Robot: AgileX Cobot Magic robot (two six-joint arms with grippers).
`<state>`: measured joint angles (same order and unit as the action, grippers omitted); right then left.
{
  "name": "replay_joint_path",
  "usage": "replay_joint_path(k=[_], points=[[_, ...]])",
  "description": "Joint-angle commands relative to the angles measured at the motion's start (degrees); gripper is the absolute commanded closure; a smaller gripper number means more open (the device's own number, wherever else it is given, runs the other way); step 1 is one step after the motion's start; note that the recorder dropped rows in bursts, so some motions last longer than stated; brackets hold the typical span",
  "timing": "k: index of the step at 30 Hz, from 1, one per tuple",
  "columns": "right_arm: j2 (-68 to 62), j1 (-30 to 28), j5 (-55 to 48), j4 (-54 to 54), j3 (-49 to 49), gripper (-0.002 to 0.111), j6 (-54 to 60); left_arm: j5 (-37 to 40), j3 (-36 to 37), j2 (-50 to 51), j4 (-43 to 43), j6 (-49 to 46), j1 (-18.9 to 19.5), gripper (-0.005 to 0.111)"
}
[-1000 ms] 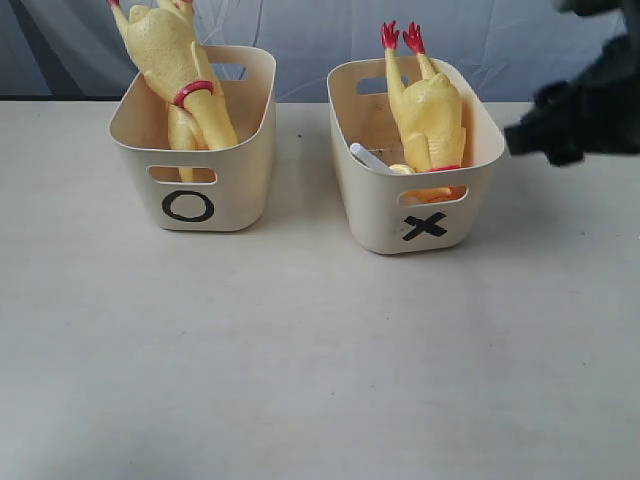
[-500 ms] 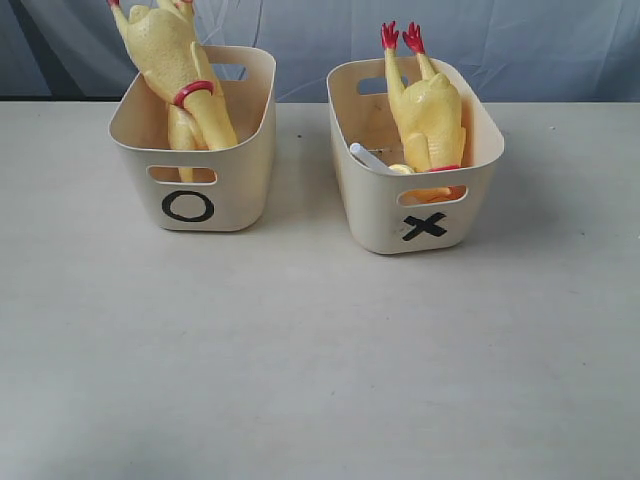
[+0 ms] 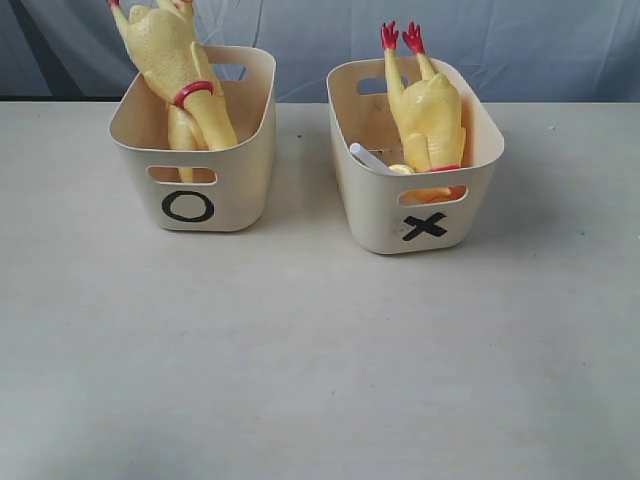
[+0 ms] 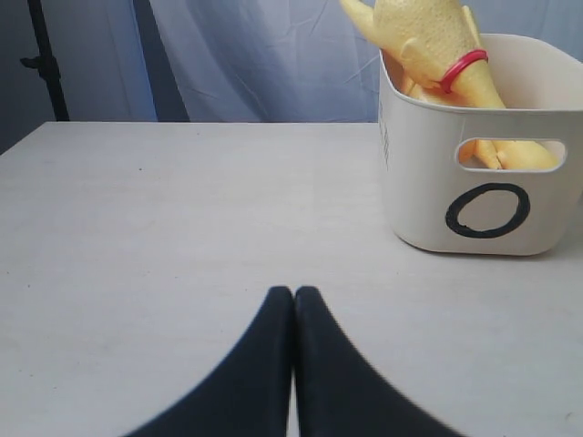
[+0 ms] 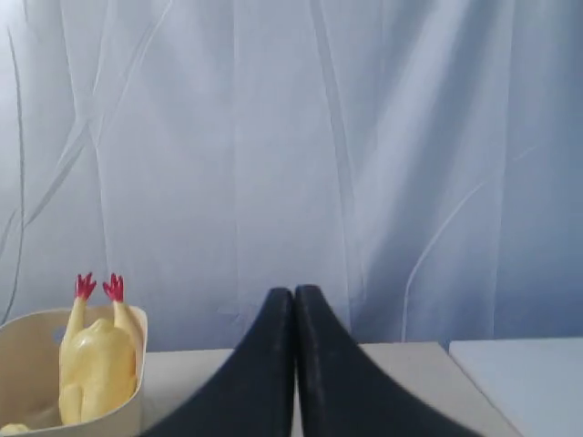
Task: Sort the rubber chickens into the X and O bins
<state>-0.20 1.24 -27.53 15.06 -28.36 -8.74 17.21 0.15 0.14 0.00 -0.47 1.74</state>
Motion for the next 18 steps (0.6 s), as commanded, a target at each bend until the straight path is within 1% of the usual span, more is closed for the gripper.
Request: replay_joint_path(k=[1, 5, 7, 9, 10, 11, 12, 16, 18], points=[[0.2, -2.5, 7.5, -5.3, 10.7, 0.108, -0.6, -0.5, -0.2, -0.1, 0.3, 0.0, -0.3, 0.107], [0.2, -2.9, 21.0, -5.7, 21.2, 0.108, -0.6, -0.5, -0.2, -0.1, 0.3, 0.0, -0.3, 0.107], [0.2, -2.9, 23.5, -5.8, 25.4, 0.108, -0.6, -0.5, -0.2, -0.1, 0.3, 0.0, -0.3, 0.107], [0.2, -2.9, 23.4, -7.3, 28.4, 0.108, -0.6, -0.5, -0.2, -0.1, 0.3, 0.0, -0.3, 0.107], [0.2, -2.9, 23.0, -8.5, 28.4, 0.108, -0.6, -0.5, -0.2, -0.1, 0.3, 0.0, -0.3, 0.107], [0.2, -2.9, 18.1, -9.6, 28.4, 0.108, -0.6, -0.5, -0.2, -0.1, 0.3, 0.0, -0.3, 0.107], [0.2, -2.9, 15.7, -9.6, 28.4, 0.108, -0.6, -0.5, -0.2, -0.1, 0.3, 0.0, -0.3, 0.107], [0.2, -2.9, 14.6, -9.6, 28.4, 0.108, -0.4, -0.5, -0.2, -0.1, 0.3, 0.0, -0.3, 0.107], [0.2, -2.9, 12.4, -10.5, 28.4, 0.108, -0.2, -0.5, -0.2, -0.1, 0.3, 0.0, -0.3, 0.107]])
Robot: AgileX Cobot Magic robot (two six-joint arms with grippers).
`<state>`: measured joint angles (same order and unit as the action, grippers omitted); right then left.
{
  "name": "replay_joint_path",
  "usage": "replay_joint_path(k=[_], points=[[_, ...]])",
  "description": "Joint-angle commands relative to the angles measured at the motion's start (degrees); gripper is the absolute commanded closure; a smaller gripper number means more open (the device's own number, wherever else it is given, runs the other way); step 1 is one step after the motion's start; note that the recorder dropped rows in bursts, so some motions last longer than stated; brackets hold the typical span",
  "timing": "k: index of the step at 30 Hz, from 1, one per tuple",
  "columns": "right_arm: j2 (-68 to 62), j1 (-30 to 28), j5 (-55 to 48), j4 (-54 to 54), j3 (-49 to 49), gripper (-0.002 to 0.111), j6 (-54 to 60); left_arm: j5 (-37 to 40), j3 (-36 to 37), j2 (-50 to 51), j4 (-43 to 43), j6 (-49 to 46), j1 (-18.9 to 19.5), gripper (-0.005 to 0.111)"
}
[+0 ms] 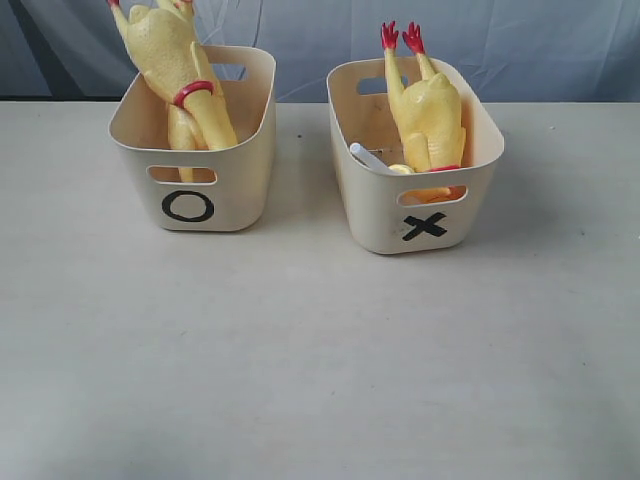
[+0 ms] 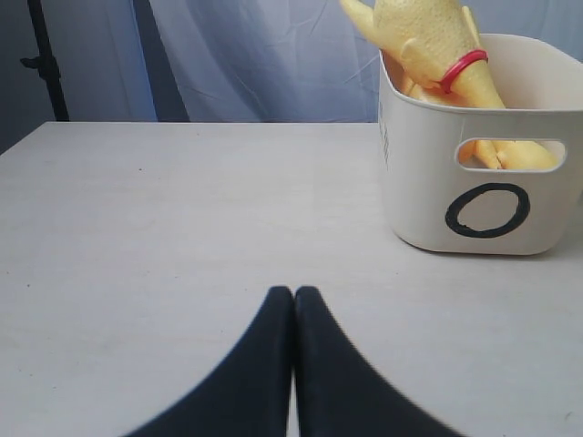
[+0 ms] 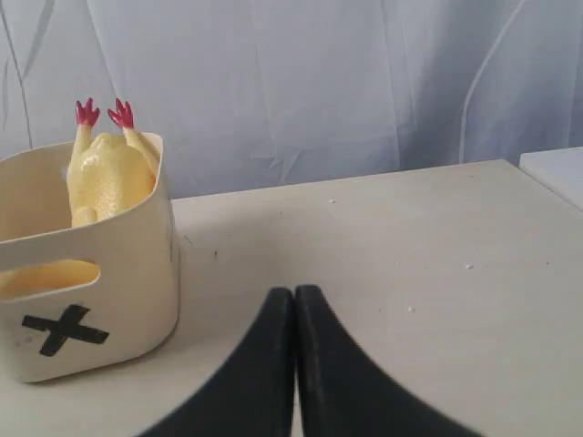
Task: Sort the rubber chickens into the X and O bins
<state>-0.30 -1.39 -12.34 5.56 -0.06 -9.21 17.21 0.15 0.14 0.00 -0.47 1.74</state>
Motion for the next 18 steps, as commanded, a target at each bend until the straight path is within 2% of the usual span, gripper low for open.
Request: replay_joint_path(k=[1, 4, 11, 18], points=[[0.3, -0.3, -4.7, -2.8, 0.1, 0.108, 1.1, -0.5, -0.2, -0.1, 0.3, 0.0, -0.3, 0.107], [0.3, -0.3, -4.9, -4.7, 0.1, 0.108, 7.1, -0.5, -0.2, -0.1, 0.3, 0.0, -0.3, 0.107], [0.3, -0.3, -4.9, -5.0, 0.1, 0.108, 8.3, -0.5, -0.2, -0.1, 0.3, 0.0, -0.3, 0.107], [0.3, -0.3, -4.9, -7.6, 0.1, 0.108, 14.2, -0.5, -0.2, -0.1, 0.3, 0.0, -0.3, 0.107]])
